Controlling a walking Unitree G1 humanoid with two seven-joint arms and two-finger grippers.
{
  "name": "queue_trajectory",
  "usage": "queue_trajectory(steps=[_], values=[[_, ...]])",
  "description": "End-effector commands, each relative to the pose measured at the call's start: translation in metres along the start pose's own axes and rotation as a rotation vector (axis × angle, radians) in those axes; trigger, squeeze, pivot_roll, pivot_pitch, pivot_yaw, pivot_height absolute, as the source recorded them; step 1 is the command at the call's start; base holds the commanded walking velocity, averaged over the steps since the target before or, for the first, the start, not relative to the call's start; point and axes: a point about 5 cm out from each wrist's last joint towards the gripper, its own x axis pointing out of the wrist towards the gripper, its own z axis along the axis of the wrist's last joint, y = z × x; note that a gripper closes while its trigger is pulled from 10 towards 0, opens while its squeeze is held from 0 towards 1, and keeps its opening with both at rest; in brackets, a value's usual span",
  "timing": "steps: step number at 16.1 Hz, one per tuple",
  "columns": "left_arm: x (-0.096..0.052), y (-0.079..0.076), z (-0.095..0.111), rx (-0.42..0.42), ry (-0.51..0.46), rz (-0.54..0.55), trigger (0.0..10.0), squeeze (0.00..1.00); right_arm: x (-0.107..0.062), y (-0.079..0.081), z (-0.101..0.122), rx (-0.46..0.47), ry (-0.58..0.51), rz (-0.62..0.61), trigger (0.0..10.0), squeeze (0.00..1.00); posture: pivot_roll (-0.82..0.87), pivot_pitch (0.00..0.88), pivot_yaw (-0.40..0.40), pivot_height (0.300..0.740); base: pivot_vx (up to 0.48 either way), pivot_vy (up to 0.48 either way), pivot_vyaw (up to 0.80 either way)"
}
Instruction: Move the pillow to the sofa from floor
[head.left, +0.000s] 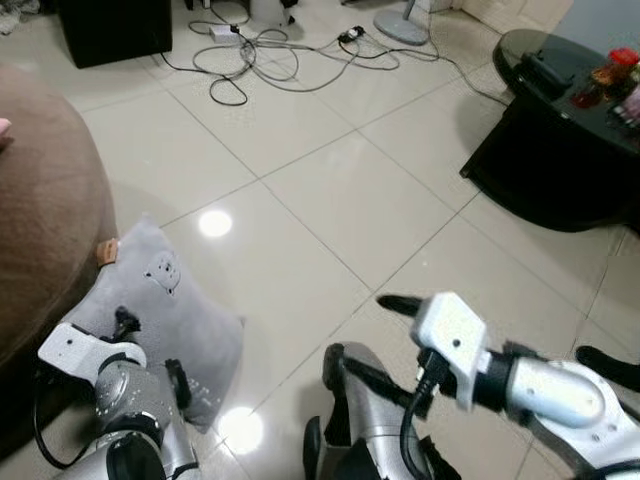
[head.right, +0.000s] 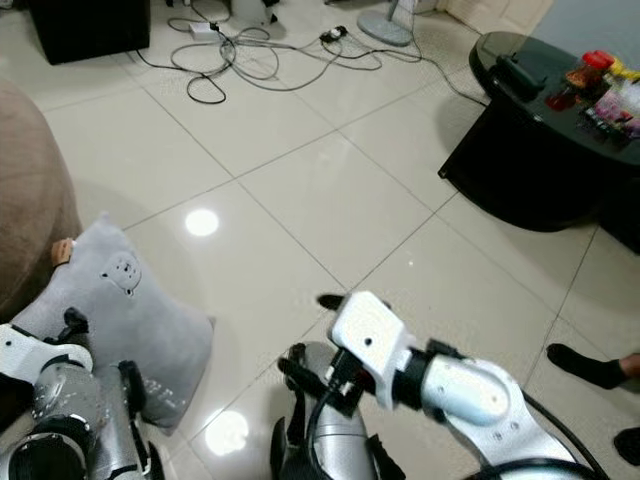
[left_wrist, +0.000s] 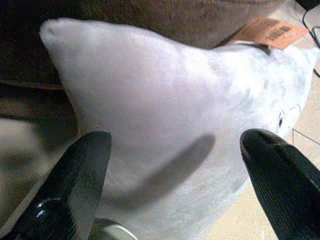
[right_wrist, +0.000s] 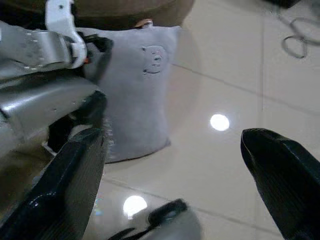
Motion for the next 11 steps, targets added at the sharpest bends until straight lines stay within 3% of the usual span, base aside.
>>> queue_trajectory(steps=[1, 5, 8, 11], values=[[-0.003, -0.002, -0.006, 0.011, 0.012, -0.002, 10.0, 0.00, -0.002, -0.002, 0.000, -0.009, 0.002, 0.000, 10.0, 0.00, -0.30, 0.149, -0.268, 0.533, 0.000, 0.000, 0.00], [-0.001, -0.004, -0.001, -0.031, -0.011, 0.013, 10.0, 0.00, -0.004, 0.004, 0.011, -0.017, -0.049, 0.072, 10.0, 0.00, -0.33, 0.148, -0.291, 0.533, 0.000, 0.000, 0.00], [-0.002, -0.004, -0.001, 0.067, -0.026, 0.078, 10.0, 0.00, -0.008, 0.014, 0.006, -0.046, -0.013, 0.137, 10.0, 0.00, -0.34, 0.142, -0.294, 0.533, 0.000, 0.000, 0.00], [-0.005, -0.012, -0.009, 0.102, 0.003, 0.061, 10.0, 0.00, -0.009, 0.015, 0.006, -0.030, -0.006, 0.120, 10.0, 0.00, -0.35, 0.144, -0.293, 0.533, 0.000, 0.000, 0.00]])
